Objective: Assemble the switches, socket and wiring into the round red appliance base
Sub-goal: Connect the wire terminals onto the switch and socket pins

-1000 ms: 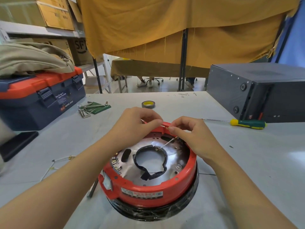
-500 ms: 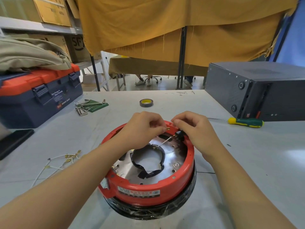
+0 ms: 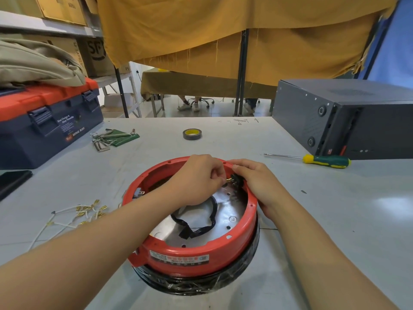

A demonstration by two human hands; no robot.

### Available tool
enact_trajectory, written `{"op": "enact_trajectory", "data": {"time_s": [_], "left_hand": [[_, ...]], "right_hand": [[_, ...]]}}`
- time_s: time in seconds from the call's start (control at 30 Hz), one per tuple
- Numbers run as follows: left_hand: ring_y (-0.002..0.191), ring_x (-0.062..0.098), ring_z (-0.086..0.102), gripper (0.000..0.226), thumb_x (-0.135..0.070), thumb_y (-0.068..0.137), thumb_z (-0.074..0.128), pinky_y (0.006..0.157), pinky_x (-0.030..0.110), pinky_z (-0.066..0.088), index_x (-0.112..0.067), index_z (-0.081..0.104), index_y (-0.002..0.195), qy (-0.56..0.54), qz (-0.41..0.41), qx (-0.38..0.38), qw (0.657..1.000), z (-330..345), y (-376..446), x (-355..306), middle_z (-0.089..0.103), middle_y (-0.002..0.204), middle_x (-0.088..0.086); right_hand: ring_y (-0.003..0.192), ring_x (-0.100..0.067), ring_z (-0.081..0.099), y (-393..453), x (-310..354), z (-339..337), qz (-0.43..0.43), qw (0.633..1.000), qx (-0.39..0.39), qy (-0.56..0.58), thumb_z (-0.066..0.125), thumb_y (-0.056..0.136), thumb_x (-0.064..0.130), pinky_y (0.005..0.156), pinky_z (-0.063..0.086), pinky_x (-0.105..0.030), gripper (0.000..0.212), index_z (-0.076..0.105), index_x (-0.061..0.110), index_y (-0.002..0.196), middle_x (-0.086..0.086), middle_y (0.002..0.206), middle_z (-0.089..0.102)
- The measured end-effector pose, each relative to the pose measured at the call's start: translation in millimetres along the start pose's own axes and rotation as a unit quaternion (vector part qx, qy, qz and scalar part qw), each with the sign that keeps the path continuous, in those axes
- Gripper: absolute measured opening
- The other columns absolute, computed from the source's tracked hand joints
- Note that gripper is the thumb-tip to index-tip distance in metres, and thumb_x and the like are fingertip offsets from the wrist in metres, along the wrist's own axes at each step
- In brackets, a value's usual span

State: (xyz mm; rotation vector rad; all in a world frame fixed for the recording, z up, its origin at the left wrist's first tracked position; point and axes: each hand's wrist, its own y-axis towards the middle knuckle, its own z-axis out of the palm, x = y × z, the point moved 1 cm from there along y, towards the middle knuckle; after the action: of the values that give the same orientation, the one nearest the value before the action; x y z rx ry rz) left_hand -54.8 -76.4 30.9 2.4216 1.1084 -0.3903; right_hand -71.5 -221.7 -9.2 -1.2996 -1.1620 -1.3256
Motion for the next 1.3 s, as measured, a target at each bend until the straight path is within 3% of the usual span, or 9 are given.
{"op": "enact_trajectory", "data": {"time_s": [0.53, 0.73, 1.0, 1.3], "left_hand": [[0.061, 0.002, 0.051, 0.010, -0.013, 0.083, 0.062, 0.056, 0.007, 0.036, -0.018, 0.068, 0.076, 0.011, -0.010, -0.013, 1.000, 7.1, -0.1, 0.5, 0.055, 0.064, -0.012], [0.062, 0.005, 0.050, 0.012, -0.013, 0.084, 0.060, 0.055, 0.011, 0.035, -0.017, 0.065, 0.073, 0.020, -0.006, -0.016, 1.000, 9.2, 0.0, -2.4, 0.059, 0.068, -0.005], [0.078, 0.020, 0.054, 0.012, -0.011, 0.086, 0.053, 0.075, 0.038, 0.046, -0.012, 0.061, 0.078, 0.058, 0.014, -0.026, 0.998, 10.9, -3.8, -8.4, 0.055, 0.081, 0.001], [0.080, 0.024, 0.053, 0.013, -0.014, 0.089, 0.049, 0.075, 0.045, 0.046, -0.015, 0.054, 0.077, 0.091, 0.003, -0.011, 0.996, 10.8, -3.1, -12.6, 0.051, 0.083, 0.002]], "right_hand": [[0.081, -0.013, 0.068, -0.5, 1.3, 0.1, -0.015, 1.000, 0.003, -0.016, 0.047, 0.093, 0.006, 0.080, 0.054, -0.027, 0.027, 0.071, 0.018, 0.090, -0.004, 0.088, 0.074], [0.073, -0.008, 0.068, -1.4, 1.7, 0.2, -0.016, 1.000, 0.001, -0.015, 0.046, 0.093, 0.005, 0.070, 0.054, -0.020, 0.028, 0.071, 0.018, 0.089, 0.000, 0.082, 0.073], [0.082, -0.014, 0.066, -0.1, -0.3, 2.0, -0.016, 1.000, -0.001, -0.021, 0.044, 0.094, 0.005, 0.082, 0.052, -0.029, 0.029, 0.069, 0.019, 0.089, -0.003, 0.089, 0.072], [0.089, -0.020, 0.065, -0.2, -0.9, 2.7, -0.003, 1.000, -0.005, -0.030, 0.043, 0.095, 0.007, 0.089, 0.050, -0.037, 0.024, 0.066, 0.013, 0.098, -0.010, 0.098, 0.070]]}}
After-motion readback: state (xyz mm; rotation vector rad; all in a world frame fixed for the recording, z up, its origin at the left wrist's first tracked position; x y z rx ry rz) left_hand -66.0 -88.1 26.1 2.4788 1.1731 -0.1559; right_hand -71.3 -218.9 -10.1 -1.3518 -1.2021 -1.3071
